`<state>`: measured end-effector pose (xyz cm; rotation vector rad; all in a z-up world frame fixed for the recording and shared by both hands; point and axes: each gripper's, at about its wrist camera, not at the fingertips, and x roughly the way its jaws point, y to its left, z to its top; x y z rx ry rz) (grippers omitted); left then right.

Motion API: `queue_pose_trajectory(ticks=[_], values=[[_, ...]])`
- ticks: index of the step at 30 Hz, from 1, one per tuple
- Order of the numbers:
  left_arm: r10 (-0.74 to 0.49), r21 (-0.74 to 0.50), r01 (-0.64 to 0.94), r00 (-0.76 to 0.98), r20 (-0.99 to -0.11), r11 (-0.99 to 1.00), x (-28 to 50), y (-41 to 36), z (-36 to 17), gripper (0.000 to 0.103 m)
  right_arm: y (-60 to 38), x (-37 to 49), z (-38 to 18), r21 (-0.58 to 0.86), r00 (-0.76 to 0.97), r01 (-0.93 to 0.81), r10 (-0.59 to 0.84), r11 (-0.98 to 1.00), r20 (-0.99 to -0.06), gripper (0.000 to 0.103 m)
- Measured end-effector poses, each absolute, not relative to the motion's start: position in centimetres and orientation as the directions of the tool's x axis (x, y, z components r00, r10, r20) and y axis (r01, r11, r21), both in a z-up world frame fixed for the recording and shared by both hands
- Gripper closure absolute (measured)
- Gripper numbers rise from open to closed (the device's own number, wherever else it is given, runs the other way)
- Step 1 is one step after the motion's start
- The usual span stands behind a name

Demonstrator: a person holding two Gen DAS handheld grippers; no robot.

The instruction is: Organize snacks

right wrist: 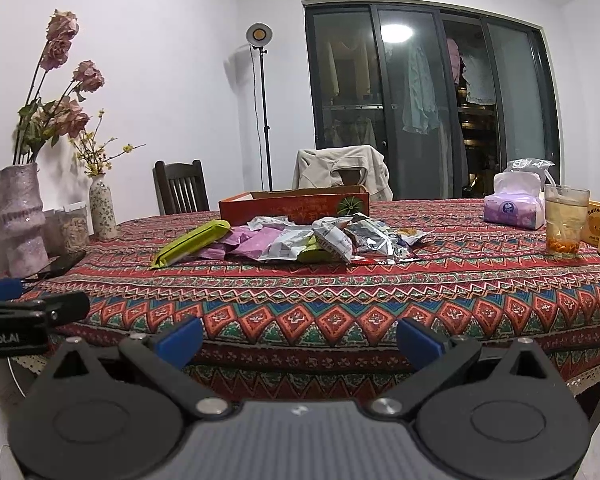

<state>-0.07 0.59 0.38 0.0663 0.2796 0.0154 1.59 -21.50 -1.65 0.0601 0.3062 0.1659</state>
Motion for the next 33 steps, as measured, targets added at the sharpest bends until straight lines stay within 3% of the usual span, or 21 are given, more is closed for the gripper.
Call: queue_pose_trajectory(ticks=[33], values=[[0.022, 0.062, -0.005, 0.958, -0.285, 0.998, 0.00, 0.68, 0.37, 0.000, -21.39, 1.62, -1.67, 0.080, 0.940, -0.151, 0.168, 0.985, -0.296, 0.000]])
